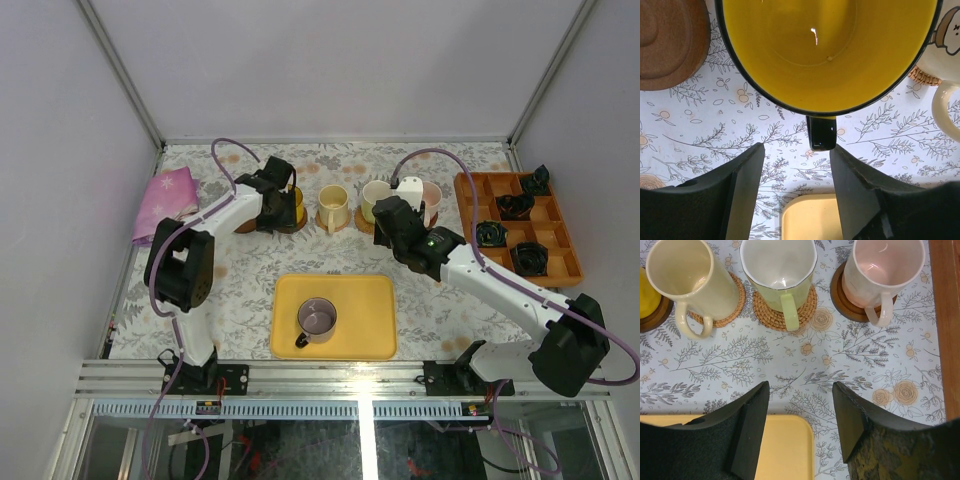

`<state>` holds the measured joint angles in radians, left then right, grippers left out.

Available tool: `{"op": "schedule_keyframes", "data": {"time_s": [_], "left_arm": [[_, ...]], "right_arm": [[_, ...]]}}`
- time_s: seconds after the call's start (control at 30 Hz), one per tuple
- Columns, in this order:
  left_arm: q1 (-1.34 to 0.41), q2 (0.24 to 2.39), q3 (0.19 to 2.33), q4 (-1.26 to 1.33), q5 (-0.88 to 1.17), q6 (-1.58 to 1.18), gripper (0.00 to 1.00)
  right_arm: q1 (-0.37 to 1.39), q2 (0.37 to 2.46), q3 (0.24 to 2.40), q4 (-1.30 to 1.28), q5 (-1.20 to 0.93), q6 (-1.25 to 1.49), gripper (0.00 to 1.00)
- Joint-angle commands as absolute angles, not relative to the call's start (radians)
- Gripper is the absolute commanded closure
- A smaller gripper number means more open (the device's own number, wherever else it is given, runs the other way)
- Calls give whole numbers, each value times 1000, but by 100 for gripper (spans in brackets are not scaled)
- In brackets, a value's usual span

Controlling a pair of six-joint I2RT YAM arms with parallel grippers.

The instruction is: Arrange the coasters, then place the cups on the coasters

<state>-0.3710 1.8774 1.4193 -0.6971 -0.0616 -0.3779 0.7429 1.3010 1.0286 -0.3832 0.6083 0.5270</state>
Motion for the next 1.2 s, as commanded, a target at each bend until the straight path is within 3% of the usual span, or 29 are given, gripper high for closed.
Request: {"op": "schedule_keyframes", "data": {"time_s": [0.0,0.7,1.0,1.17], "left_arm": [[-364,1841,1396,-674,-87,-394,46],[-361,1827,1380,-669,-141,-420,46],[-362,1801,1371,-661,46,-418,44],[-374,1795,1362,-639,35,-432,42]], "right_arm": [[734,1266,1030,-353,611,543,39],[734,1284,1023,-351,601,534,39],[735,1288,1018,-351,599,537,39],[735,1298,1014,-340,589,543,39]]}}
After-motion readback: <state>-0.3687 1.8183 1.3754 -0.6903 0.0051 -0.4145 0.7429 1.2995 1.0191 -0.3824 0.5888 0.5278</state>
